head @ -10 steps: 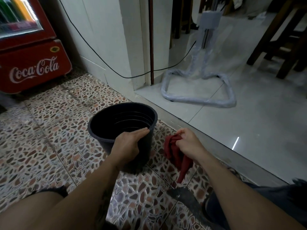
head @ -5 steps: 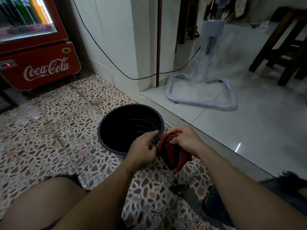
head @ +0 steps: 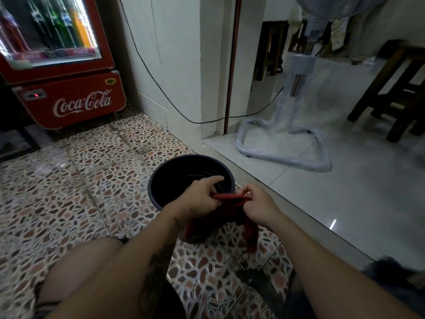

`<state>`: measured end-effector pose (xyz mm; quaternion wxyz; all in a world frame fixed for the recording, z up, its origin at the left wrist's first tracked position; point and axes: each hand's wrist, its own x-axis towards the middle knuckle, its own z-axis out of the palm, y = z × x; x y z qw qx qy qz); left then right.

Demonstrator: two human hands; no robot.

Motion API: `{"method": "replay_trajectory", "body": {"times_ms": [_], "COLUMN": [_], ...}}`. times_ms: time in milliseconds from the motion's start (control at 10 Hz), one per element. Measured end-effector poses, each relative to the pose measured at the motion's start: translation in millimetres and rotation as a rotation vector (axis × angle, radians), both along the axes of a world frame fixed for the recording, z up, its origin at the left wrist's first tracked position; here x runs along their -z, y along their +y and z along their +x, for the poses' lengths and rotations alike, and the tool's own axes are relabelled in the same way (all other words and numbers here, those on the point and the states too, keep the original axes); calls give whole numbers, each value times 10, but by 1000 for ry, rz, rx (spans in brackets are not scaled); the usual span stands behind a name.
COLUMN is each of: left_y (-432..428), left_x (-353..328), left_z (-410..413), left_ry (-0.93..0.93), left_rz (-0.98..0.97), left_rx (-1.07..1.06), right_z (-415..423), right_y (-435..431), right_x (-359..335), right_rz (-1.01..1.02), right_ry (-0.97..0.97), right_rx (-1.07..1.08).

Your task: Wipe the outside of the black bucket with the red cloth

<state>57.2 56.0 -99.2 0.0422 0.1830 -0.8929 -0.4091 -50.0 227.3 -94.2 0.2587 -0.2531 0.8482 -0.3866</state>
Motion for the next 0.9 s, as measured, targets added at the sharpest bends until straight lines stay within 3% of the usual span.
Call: {"method": "replay_trajectory", "body": {"times_ms": [200,300,400,500,600,700,800,900], "left_y": [-301,-297,-192,-29,16,-29,-93,-375], "left_x": [-180,-76,150,480,597,612,661,634], "left_z": [-327,-450,-381,-240,-221,-310,-340,-415], "left_ry": [-13,-1,-120,-433,-470,-413,-402,-316], "left_rz": [-166,-374,-550,-425,-445,-580,-582,-394], "left_rx": [-33,-126,-54,139,131,28,-46,-185], "right_z": [-162,-243,-271,-261,-279,-378,-443,-726], "right_y": [-294,-318,-302,-322,-327,-454,-627,-966], "right_x": [310,540,658,775,812,788,746,524], "right_rz": [89,232,273,143,181,358,430,373], "right_ry": [-9,41,172,349,433,508,464,386], "right_rx": [33,130,91,-122,-255,-367,-410,-415]}}
